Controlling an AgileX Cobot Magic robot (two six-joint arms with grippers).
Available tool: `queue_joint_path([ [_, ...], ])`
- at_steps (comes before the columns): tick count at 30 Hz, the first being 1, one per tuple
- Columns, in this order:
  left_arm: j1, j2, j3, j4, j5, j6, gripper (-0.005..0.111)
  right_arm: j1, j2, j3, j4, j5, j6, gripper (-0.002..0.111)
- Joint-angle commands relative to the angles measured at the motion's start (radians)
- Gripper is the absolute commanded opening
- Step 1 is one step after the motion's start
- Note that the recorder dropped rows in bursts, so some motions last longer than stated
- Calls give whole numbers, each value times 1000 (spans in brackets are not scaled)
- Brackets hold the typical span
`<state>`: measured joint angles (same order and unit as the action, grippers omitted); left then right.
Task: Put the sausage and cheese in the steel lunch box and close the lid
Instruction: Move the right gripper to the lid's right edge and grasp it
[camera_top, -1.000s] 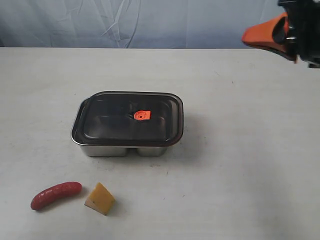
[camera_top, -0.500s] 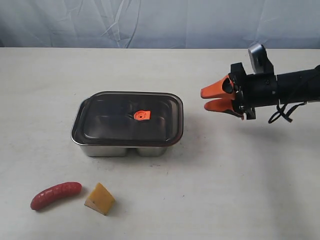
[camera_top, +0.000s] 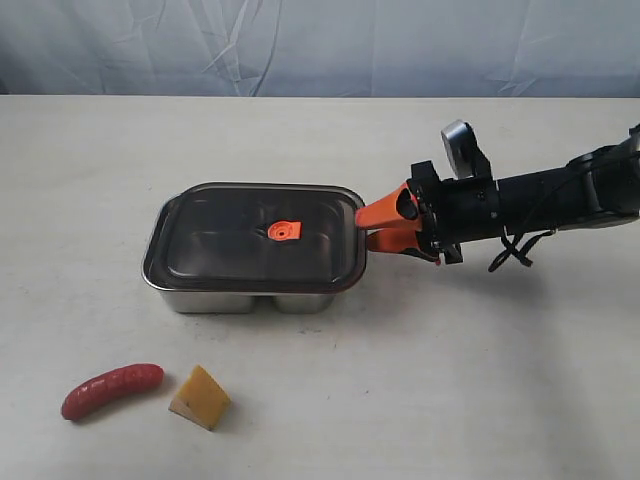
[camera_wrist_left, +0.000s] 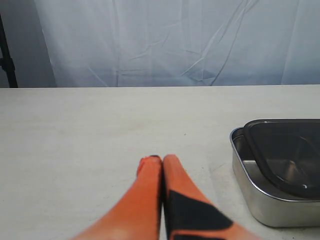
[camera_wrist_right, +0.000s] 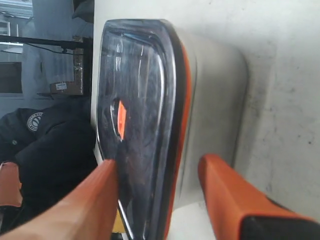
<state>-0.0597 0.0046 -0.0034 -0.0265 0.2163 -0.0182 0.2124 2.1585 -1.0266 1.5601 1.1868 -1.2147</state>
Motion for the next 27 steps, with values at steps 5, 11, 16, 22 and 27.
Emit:
queue_joint_path([
  [5,-3,-5,3,-1,-8,2,0,14,1,-4,42,-13,-16,50],
  [11,-3,-5,3,-1,-8,2,0,59,1,-4,42,-44,-16,49],
  [16,-3,-5,3,-1,-8,2,0,57,1,-4,46,-50,-16,44],
  [22,-3,-5,3,-1,-8,2,0,57,-2,-4,46,-48,-16,19],
  [27,-3,-5,3,-1,-8,2,0,57,-2,-4,36,-35,-16,3],
])
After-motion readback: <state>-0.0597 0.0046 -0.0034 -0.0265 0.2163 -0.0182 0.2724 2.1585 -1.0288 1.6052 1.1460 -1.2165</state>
